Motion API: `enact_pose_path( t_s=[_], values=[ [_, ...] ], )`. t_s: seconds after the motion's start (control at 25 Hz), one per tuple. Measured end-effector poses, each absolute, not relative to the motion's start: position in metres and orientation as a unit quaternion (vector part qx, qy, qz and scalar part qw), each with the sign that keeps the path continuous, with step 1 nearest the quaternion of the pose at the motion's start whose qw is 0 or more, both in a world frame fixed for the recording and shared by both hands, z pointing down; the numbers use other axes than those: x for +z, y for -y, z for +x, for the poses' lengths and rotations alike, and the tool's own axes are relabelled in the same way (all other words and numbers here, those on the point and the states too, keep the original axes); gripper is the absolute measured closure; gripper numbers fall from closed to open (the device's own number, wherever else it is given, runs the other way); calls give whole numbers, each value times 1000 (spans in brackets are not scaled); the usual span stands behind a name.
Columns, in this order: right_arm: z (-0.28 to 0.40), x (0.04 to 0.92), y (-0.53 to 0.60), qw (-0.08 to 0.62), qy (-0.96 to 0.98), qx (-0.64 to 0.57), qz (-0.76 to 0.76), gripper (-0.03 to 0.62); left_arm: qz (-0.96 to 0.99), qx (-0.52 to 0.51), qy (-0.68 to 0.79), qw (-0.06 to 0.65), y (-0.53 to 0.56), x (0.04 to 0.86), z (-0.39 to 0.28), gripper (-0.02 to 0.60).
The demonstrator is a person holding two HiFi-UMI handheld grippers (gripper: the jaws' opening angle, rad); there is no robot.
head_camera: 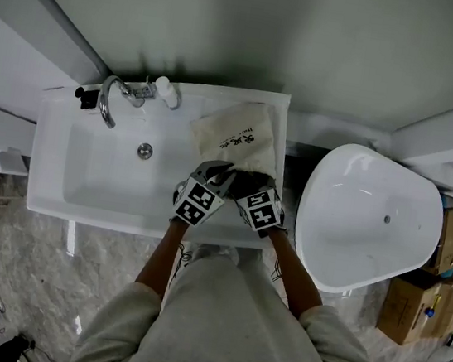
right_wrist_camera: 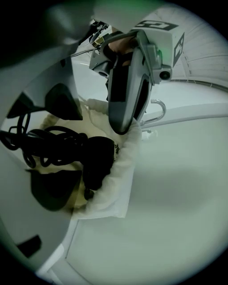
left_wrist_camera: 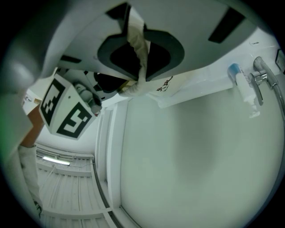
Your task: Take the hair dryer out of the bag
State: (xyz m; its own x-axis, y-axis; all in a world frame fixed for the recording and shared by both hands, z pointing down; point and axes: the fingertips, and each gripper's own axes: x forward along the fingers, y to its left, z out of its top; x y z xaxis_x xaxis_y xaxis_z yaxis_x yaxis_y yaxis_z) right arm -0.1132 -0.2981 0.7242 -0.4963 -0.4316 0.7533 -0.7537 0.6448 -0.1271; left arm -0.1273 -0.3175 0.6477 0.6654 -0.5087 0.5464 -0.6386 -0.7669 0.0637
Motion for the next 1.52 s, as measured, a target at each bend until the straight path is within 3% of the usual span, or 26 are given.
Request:
enact_pose_path(
  t_s=[0.4,1.08,1.52],
  values=[
    [-125,745,317,382,814,275,339,260,904,249,319,134,321,646,-129,541],
    [-122,776,319,466,756,306,343,321,895,229,346,163,331,651,-147,548],
    [-122,766,316,446,785,298,309,350,892,243,346,157,330,654,-139,548]
  ],
)
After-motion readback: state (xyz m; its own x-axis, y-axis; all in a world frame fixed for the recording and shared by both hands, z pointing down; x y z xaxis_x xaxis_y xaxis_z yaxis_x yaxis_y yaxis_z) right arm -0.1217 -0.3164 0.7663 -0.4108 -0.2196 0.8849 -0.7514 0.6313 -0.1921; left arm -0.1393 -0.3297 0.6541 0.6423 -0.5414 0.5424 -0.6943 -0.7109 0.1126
